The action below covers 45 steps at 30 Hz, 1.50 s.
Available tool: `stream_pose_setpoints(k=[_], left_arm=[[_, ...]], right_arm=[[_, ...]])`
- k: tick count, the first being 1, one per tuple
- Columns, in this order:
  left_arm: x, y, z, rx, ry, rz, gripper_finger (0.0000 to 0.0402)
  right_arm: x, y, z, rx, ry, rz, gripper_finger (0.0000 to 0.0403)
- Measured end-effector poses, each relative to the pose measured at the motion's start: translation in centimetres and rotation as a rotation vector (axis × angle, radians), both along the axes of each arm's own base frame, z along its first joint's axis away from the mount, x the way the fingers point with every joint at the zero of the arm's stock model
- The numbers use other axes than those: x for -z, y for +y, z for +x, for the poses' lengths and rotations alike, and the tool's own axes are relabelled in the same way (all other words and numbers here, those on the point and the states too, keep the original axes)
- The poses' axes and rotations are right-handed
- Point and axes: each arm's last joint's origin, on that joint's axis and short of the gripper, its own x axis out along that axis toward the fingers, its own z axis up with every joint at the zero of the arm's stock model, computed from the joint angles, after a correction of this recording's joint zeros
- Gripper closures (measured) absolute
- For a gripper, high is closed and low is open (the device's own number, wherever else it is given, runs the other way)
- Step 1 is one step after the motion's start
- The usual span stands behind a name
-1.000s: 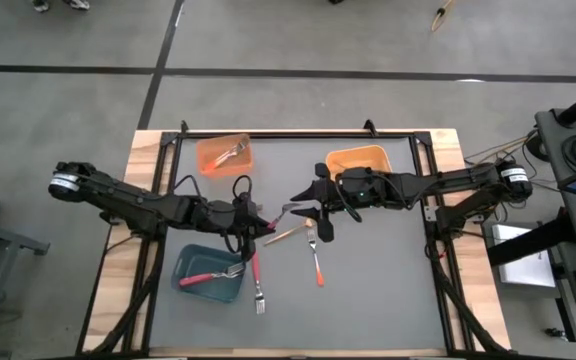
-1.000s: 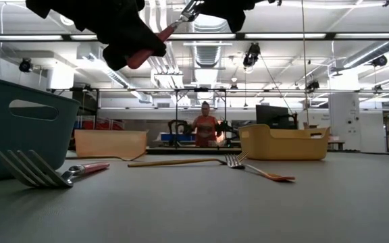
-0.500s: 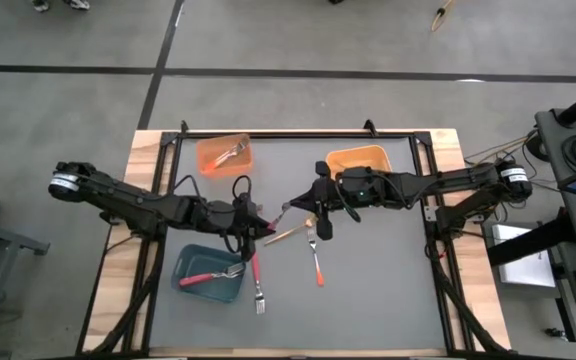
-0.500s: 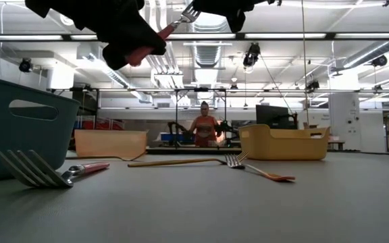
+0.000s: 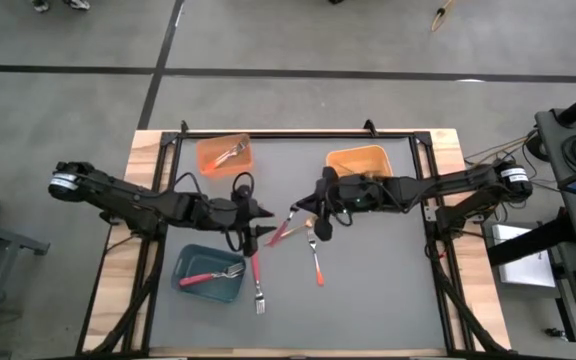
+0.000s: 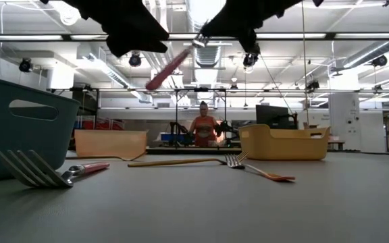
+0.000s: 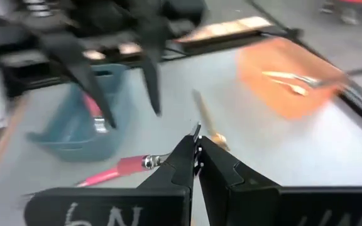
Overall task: Sort silverware by color (type)
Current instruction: Put the pink fork into the blue bin
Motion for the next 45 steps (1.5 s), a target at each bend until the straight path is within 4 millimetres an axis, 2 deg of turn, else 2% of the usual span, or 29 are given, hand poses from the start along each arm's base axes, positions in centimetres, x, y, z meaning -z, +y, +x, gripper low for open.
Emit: stream_pose_setpoints(k=[4, 9, 15, 21, 26, 32, 40, 45], left_arm=[[-0.3, 0.3, 0.0, -0.071, -0.017, 0.055, 0.0242], [0.3, 0.3, 0.3, -0.097, 0.003, 0.110, 0.0241], [1.6, -0.3, 2.5, -0.050, -0.044, 0.197, 0.0241], [1.9, -0.5, 4.9, -0.119, -0.039, 0.325, 0.0241], [2.5, -1.0, 7.5, -0.109, 0.003, 0.404, 0.0242], [3.0, -1.3, 9.8, -0.195, 0.085, 0.502, 0.0252], [2.6, -1.4, 10.5, -0.244, 0.112, 0.492, 0.0287], [2.4, -1.4, 10.5, -0.288, 0.120, 0.483, 0.0330]], right_arm=[[1.4, 0.9, -0.5, 0.187, 0.018, -0.043, 0.0395], [2.5, 2.8, -1.1, 0.355, -0.098, -0.070, 0.0395], [3.3, 4.5, -2.0, 0.472, -0.206, -0.061, 0.0395], [3.7, 5.3, -2.4, 0.499, -0.214, -0.068, 0.0394], [3.7, 5.3, -2.4, 0.502, -0.221, -0.057, 0.0394], [3.7, 5.3, -2.4, 0.503, -0.221, -0.056, 0.0394], [3.8, 5.3, -2.4, 0.502, -0.214, -0.060, 0.0394], [3.8, 5.2, -2.5, 0.519, -0.215, -0.046, 0.0394]])
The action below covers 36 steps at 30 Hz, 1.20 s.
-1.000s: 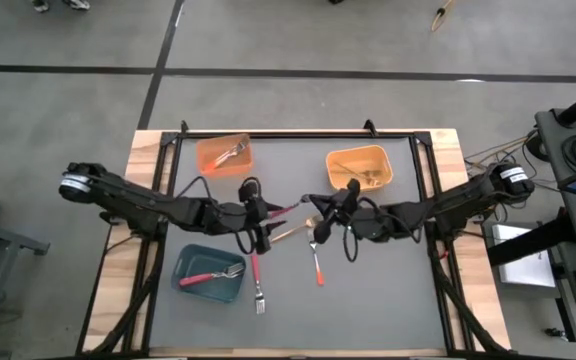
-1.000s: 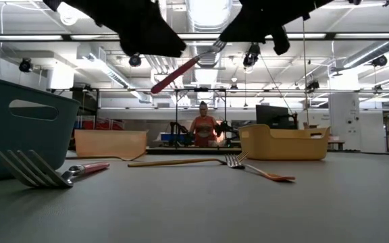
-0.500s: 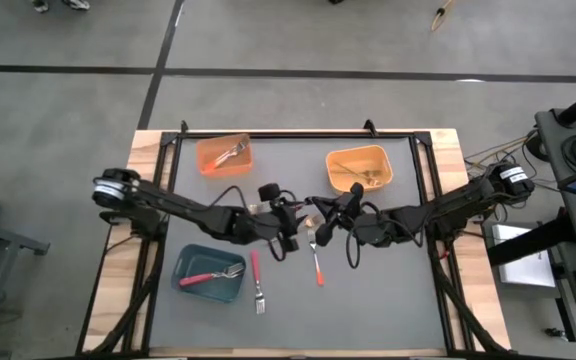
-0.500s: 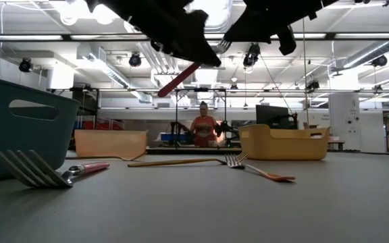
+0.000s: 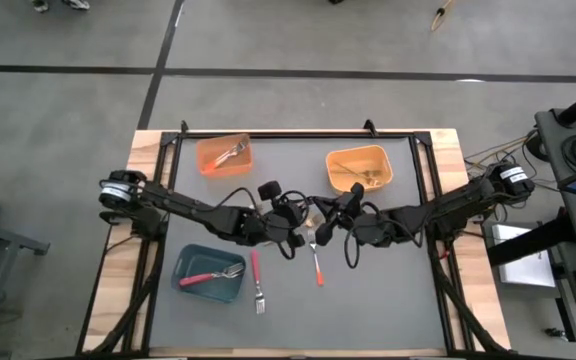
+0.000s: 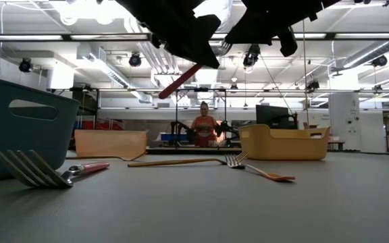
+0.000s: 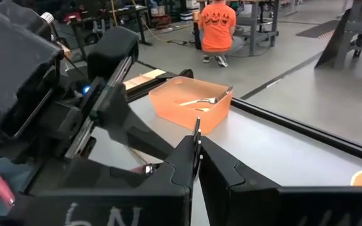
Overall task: Sort silverware by color (type)
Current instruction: Put the pink fork into the blue bin
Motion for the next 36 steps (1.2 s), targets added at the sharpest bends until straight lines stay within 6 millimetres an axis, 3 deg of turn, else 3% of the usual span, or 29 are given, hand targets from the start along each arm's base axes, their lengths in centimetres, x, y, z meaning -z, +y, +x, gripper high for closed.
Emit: stream_pose_setpoints(k=[4, 11, 19, 27, 31, 36], left_arm=[[-0.3, 0.0, 0.0, -0.001, 0.025, -0.035, 0.0382], [-1.7, -0.4, 0.2, 0.035, 0.083, -0.057, 0.0385], [-2.2, -0.9, -0.3, 0.136, 0.201, -0.113, 0.0385], [-2.9, -2.4, -3.6, 0.247, 0.406, -0.222, 0.0385], [-4.0, -3.2, -6.1, 0.377, 0.524, -0.339, 0.0385], [-5.4, -3.9, -10.2, 0.407, 0.695, -0.515, 0.0385]], right_arm=[[0.0, 0.0, 0.0, -0.002, -0.004, 0.002, 0.0394], [-0.1, 0.1, 0.1, -0.038, -0.008, 0.014, 0.0383], [-0.2, 0.2, 0.0, -0.066, -0.031, 0.054, 0.0288], [-1.3, 0.4, -0.5, -0.209, -0.060, 0.118, 0.0216], [-1.6, 0.3, -0.8, -0.214, -0.056, 0.116, 0.0206], [-1.3, 0.3, -0.9, -0.210, -0.025, 0.119, 0.0205]])
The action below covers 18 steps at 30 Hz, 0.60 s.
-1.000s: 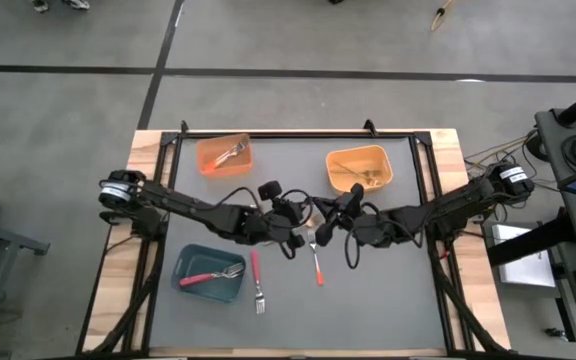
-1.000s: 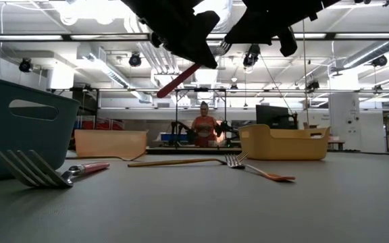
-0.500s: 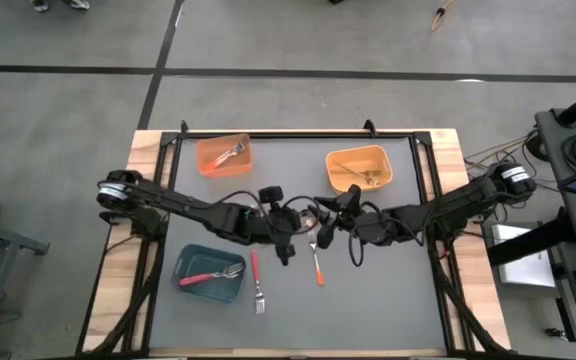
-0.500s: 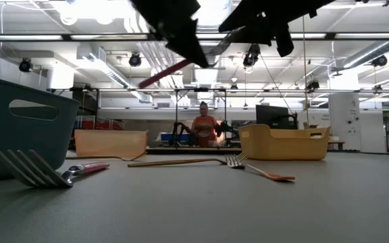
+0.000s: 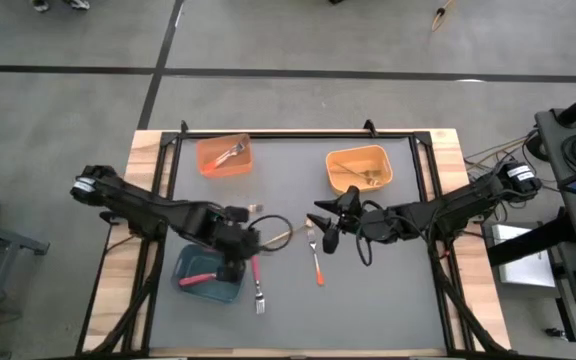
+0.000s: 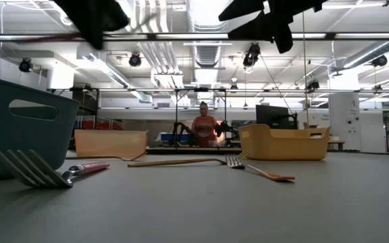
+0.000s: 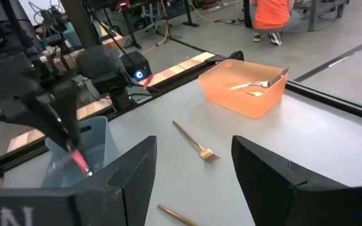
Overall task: Sort silverware by color (type)
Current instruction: Put the pink fork into the blue bin
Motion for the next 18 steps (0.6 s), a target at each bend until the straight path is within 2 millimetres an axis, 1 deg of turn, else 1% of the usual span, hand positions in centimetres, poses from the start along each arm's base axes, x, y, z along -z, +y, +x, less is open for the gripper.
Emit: stream_pose_setpoints(k=[2, 5, 7, 10, 13, 18], left_arm=[[-0.2, -0.2, -1.4, -0.040, 0.071, -0.046, 0.0385], [0.2, -0.7, -3.2, -0.070, 0.146, -0.070, 0.0385], [1.0, -1.3, -4.2, -0.065, 0.198, -0.093, 0.0385], [2.7, -2.2, -5.5, -0.054, 0.286, -0.120, 0.0385], [4.3, -2.6, -6.4, -0.047, 0.345, -0.116, 0.0385], [6.5, -2.7, -6.6, -0.061, 0.397, -0.139, 0.0385]], right_arm=[[0.1, 0.0, 0.0, 0.001, 0.009, 0.001, 0.0205], [0.2, 0.0, 0.0, 0.001, 0.016, 0.000, 0.0205], [0.2, 0.0, 0.0, 0.003, 0.015, -0.001, 0.0205], [0.2, 0.0, 0.0, 0.008, 0.016, -0.003, 0.0205], [0.2, 0.0, 0.0, 0.008, 0.016, -0.003, 0.0205], [0.2, 0.0, 0.0, 0.009, 0.017, -0.003, 0.0205]])
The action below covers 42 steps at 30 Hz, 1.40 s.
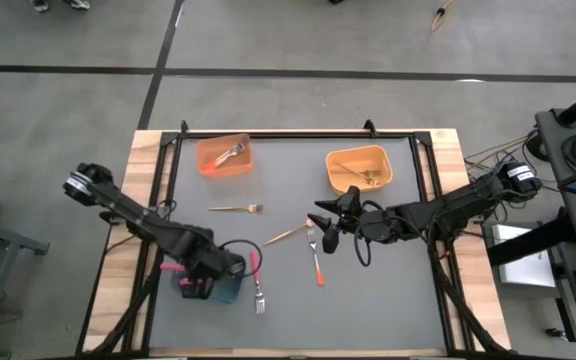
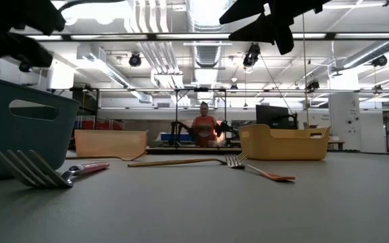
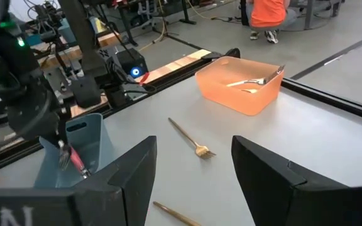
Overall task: Sort silverware by color (type)
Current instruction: Put the pink fork into the blue bin
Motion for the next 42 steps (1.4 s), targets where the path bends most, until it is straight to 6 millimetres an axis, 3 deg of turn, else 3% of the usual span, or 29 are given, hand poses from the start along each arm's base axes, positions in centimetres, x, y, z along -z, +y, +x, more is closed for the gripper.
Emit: stream_pose_setpoints(k=[5, 18, 42], left_arm=[[1.2, -0.4, 0.5, -0.018, -0.021, -0.051, 0.0385], [1.5, -0.6, 1.2, -0.261, -0.018, -0.074, 0.0385], [4.8, -1.1, 2.5, -0.259, 0.045, 0.046, 0.0381]], right_arm=[[0.0, 0.0, 0.0, 0.000, 0.000, 0.000, 0.0205], [0.0, 0.0, 0.0, 0.000, 0.000, 0.000, 0.0205], [0.2, 0.0, 0.0, 0.001, 0.022, -0.006, 0.0205]])
